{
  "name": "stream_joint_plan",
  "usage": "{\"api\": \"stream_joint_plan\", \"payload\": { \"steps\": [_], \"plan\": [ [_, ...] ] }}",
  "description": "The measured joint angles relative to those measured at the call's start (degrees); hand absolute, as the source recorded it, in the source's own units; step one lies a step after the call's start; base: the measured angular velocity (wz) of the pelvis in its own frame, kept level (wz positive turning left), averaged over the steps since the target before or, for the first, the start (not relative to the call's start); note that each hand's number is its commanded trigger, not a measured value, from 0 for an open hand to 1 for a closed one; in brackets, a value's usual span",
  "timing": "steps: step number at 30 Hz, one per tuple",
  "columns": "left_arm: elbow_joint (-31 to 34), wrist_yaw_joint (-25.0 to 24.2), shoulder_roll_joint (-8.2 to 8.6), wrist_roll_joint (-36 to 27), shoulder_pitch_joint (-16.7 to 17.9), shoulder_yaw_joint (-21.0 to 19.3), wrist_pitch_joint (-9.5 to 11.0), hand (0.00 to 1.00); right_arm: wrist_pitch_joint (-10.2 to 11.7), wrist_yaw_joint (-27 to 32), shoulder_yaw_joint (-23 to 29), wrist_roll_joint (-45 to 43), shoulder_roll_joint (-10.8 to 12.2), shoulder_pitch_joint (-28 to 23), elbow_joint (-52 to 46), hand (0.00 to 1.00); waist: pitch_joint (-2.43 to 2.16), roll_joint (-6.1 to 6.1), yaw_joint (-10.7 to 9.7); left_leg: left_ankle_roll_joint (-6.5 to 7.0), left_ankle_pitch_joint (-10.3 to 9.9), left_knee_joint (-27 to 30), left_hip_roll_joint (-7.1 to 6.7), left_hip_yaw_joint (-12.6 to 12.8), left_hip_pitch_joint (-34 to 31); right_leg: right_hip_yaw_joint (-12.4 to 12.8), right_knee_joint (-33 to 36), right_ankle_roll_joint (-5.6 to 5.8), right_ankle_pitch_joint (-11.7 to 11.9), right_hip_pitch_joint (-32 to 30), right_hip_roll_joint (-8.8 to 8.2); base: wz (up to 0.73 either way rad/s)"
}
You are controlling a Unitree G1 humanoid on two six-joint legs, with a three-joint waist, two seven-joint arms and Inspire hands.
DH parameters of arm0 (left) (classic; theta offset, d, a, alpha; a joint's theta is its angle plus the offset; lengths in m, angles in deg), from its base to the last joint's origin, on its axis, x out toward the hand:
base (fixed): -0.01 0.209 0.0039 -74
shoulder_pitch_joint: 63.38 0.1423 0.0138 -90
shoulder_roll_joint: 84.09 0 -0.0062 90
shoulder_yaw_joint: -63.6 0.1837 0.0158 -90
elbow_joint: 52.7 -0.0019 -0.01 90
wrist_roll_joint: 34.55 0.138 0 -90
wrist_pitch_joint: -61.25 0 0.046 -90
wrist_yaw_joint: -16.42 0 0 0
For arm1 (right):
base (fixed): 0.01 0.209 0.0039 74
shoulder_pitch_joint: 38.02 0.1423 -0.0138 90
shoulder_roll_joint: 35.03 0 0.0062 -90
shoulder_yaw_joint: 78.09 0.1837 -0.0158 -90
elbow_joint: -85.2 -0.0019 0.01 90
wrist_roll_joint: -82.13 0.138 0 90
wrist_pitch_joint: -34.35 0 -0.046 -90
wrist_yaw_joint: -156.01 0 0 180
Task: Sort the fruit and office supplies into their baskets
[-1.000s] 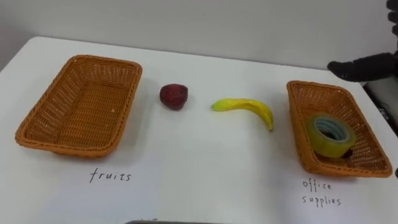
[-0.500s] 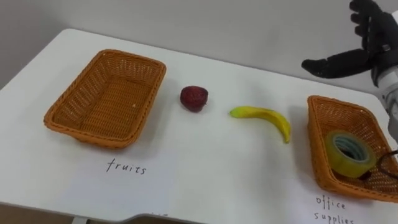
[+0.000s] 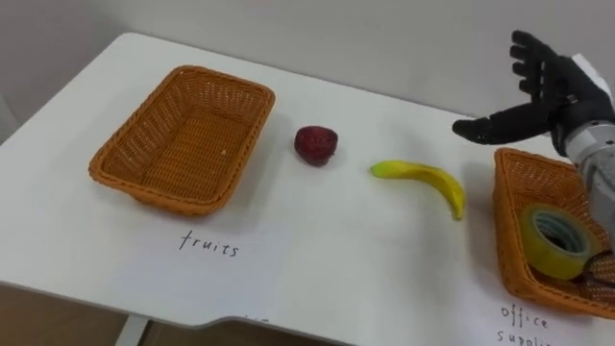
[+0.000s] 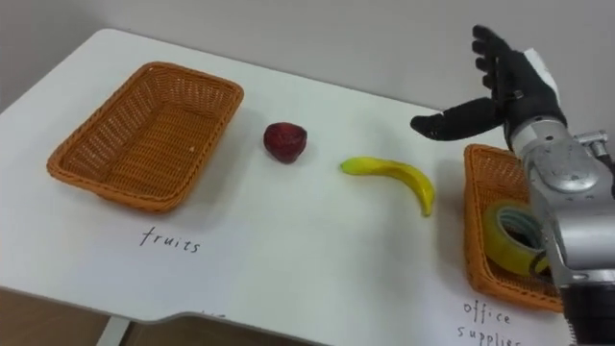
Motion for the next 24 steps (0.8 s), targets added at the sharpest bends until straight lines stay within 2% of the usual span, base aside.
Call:
{"api": "stream_joint_plan", "payload": {
  "steps": [2, 5, 7, 8, 11, 15, 17, 24],
  "plan": [
    [0.0, 0.0, -0.39, 0.0, -0.1, 0.2, 0.0, 0.00, 0.0, 0.4, -0.2, 0.0, 0.0, 0.2, 0.7, 0.00, -0.21, -0.31, 0.4, 0.00, 0.0, 0.0, 0.01, 0.0, -0.8, 0.0, 0.0, -0.01, 0.0, -0.8, 0.02, 0.00],
    [-0.3, 0.0, -1.38, -0.1, -1.7, 1.1, -0.5, 0.00, 0.7, 1.3, -3.0, -0.1, -0.1, 1.1, 2.9, 0.00, -0.06, -1.33, 0.4, -0.09, 0.1, 0.3, 0.08, -0.2, -2.2, -0.3, -0.1, -0.09, 0.1, -1.9, 0.09, 0.06],
    [-0.3, 0.0, -1.85, -0.2, -3.5, 1.8, -0.5, 0.00, 0.7, 1.2, -4.5, -0.1, -0.1, 2.2, 5.9, 0.00, -0.16, -1.97, 0.4, -0.11, 0.1, 0.6, 0.10, -0.4, -3.5, -0.6, -0.1, -0.17, 0.1, -2.9, 0.09, 0.09],
    [-0.5, 0.0, -1.91, -0.2, -4.8, 2.4, -0.4, 0.00, 0.7, 1.2, -4.8, -0.1, -0.1, 2.6, 7.6, 0.00, -0.12, -2.14, 1.1, -0.10, 0.1, 1.2, 0.09, -0.6, -4.5, -0.8, -0.1, -0.18, 0.1, -3.5, 0.08, 0.09],
    [-0.9, 0.1, -1.93, -0.2, -6.0, 4.1, -0.2, 0.00, 0.7, 1.2, -6.1, -1.4, -0.1, 3.6, 9.3, 0.00, -0.08, -2.19, 1.3, -0.08, 0.1, 2.1, 0.07, -0.9, -6.0, -1.5, -0.1, -0.12, 0.4, -4.6, 0.02, 0.06],
    [-2.8, 0.1, -2.04, -1.4, -6.4, 4.5, 0.5, 0.00, 0.8, 1.3, -6.5, -5.0, -0.1, 4.9, 10.1, 0.00, 0.53, -1.64, 1.5, -0.07, 0.1, 2.1, 0.08, -0.9, -6.4, -1.5, -0.2, -0.10, 0.4, -4.9, 0.00, 0.01],
    [-2.9, 0.1, -2.09, -2.2, -6.3, 4.5, 0.5, 0.00, 1.3, 1.3, -6.6, -5.3, -0.1, 5.1, 10.1, 0.00, 0.63, -1.61, 1.5, -0.08, 0.1, 1.9, 0.11, -1.1, -6.4, -1.5, -0.3, -0.10, 0.4, -5.0, 0.05, 0.00],
    [-3.6, -0.2, -2.09, -2.3, -6.5, 4.5, 1.9, 0.00, 1.8, 1.1, -7.5, -8.6, -0.1, 5.5, 10.1, 0.00, 0.59, -1.83, 1.6, -0.09, 0.1, 2.0, 0.11, -0.9, -6.7, -1.5, -0.7, -0.15, 0.5, -5.0, 0.13, 0.00]
  ]
}}
